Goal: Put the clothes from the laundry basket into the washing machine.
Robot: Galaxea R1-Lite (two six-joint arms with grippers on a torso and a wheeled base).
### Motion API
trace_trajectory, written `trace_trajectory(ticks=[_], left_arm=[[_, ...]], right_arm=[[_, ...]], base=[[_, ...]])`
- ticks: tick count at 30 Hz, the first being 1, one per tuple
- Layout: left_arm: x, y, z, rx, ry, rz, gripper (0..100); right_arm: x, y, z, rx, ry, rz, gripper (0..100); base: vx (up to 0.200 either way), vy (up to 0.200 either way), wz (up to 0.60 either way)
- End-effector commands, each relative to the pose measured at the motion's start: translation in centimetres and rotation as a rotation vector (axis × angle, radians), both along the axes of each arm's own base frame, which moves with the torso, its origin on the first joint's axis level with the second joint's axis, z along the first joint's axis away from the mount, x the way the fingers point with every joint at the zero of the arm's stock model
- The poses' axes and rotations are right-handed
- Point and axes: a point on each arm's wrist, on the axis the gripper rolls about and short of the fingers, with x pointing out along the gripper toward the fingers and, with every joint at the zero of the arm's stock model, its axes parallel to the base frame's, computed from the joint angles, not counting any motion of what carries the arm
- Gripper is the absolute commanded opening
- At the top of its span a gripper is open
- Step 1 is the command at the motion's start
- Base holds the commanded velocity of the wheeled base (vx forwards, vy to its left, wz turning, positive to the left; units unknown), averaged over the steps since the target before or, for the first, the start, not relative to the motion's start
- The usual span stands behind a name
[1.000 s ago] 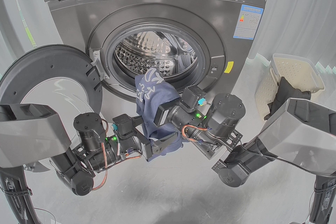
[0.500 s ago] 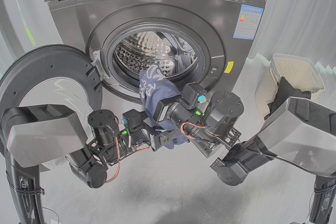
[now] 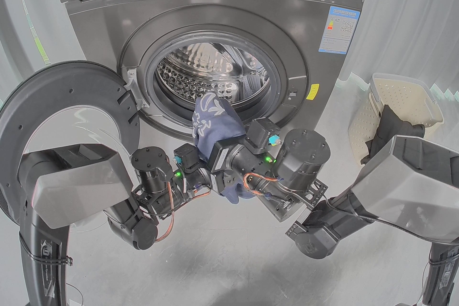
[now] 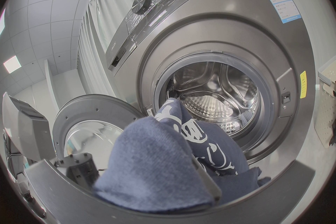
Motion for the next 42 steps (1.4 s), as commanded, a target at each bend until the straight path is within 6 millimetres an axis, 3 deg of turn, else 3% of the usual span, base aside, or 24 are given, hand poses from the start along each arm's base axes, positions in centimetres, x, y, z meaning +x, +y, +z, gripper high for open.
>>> trace_trajectory(ticks=[1,4,5,16,20,25,31,36,37,42], left_arm=[[0.8,-0.3,-0.8,-0.007,0.005,0.004,100],[1.7,-0.3,-0.9,-0.019,-0.009,0.042,100],[2.1,-0.1,-0.7,-0.028,-0.018,0.068,0],[2.6,1.0,1.1,-0.09,-0.031,0.1,0],[0.8,2.3,3.9,-0.118,-0.038,0.101,0],[-1.6,3.5,6.5,-0.143,-0.049,0.102,0],[-3.7,4.5,8.4,-0.154,-0.067,0.099,0],[-4.9,4.7,9.1,-0.157,-0.074,0.09,0],[-4.9,4.7,9.1,-0.157,-0.074,0.09,0],[-6.3,5.4,9.5,-0.15,-0.067,0.082,0]], right_arm=[[-0.6,0.5,0.0,0.002,0.002,0.019,0],[-0.8,0.5,-0.2,-0.004,0.007,0.024,0],[-0.8,0.4,-0.2,-0.005,0.008,0.022,0],[0.4,-0.9,0.4,0.01,0.002,-0.019,0],[2.9,-3.9,-0.1,0.0,0.013,-0.111,0],[3.8,-6.0,-1.7,-0.035,0.059,-0.161,0],[3.5,-5.9,-3.3,-0.073,0.095,-0.146,0],[3.2,-5.5,-3.3,-0.07,0.078,-0.129,0],[3.2,-5.5,-3.2,-0.069,0.077,-0.129,100],[0.5,-5.7,-1.0,-0.066,0.025,-0.064,100]], base=[[0.0,0.0,0.0],[0.0,0.0,0.0],[0.0,0.0,0.0],[0.0,0.0,0.0],[0.0,0.0,0.0],[0.0,0.0,0.0],[0.0,0.0,0.0],[0.0,0.0,0.0],[0.0,0.0,0.0],[0.0,0.0,0.0]])
